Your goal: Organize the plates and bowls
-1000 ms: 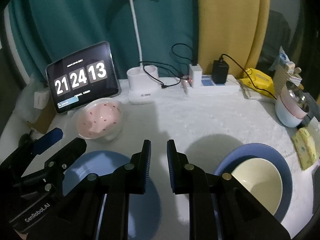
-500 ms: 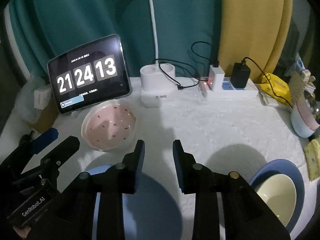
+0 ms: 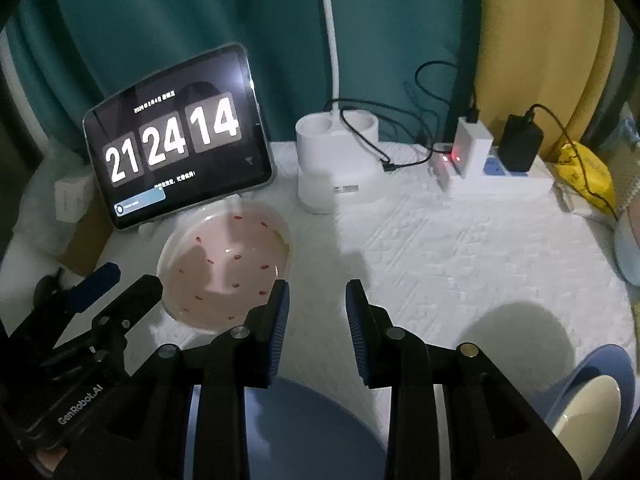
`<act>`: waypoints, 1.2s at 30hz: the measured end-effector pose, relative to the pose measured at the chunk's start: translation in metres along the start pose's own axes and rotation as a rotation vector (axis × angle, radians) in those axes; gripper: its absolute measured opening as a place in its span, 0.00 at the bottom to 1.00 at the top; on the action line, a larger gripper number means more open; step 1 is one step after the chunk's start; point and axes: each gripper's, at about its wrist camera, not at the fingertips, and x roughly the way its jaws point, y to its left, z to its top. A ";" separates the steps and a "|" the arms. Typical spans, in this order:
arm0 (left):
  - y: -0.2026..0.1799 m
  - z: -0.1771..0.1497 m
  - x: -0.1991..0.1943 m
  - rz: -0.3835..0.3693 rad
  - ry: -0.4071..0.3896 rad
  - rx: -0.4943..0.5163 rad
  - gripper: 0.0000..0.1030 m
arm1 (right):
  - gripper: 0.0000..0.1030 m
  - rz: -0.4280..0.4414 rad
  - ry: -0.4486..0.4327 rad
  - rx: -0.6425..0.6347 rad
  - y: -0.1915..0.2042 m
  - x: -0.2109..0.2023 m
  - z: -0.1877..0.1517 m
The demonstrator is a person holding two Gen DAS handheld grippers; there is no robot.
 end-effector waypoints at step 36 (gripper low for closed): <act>0.007 -0.008 0.056 -0.017 0.165 0.016 0.29 | 0.17 0.104 0.105 -0.017 0.019 0.074 0.005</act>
